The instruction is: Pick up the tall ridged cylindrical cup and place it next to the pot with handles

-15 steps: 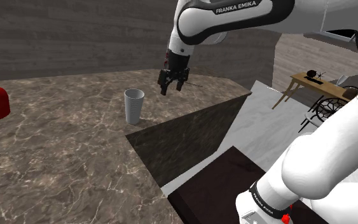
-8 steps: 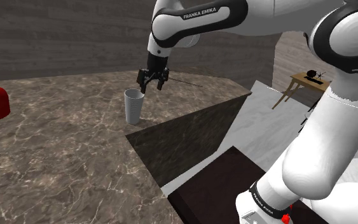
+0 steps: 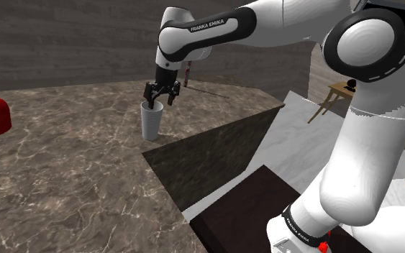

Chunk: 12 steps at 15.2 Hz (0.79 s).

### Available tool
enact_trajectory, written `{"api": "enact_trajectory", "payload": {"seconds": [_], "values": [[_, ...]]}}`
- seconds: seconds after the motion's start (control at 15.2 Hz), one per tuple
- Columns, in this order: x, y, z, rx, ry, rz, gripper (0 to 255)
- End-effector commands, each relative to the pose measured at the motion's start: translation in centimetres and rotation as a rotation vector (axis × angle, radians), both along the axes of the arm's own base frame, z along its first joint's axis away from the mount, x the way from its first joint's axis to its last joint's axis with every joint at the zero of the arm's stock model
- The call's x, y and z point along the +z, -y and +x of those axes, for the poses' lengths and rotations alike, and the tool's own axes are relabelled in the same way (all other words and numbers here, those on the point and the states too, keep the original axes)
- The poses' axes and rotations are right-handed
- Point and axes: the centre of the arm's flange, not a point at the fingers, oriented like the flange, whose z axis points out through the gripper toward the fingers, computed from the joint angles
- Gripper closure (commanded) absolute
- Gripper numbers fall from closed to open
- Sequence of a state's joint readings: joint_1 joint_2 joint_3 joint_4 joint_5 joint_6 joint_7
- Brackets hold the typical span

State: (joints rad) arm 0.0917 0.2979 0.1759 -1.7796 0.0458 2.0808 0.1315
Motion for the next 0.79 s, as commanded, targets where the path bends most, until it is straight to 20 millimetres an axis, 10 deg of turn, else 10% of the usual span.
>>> {"api": "enact_trajectory", "payload": {"seconds": [0.0, 0.59, 0.66, 0.73], "values": [[-1.13, -0.04, 0.1, 0.0, 0.001, 0.0, 0], [-1.95, -0.12, 0.09, 0.0, 0.001, 0.0, 0], [-1.95, -0.12, 0.09, 0.0, 0.001, 0.0, 255], [-1.95, -0.12, 0.09, 0.0, 0.001, 0.0, 255]]}}
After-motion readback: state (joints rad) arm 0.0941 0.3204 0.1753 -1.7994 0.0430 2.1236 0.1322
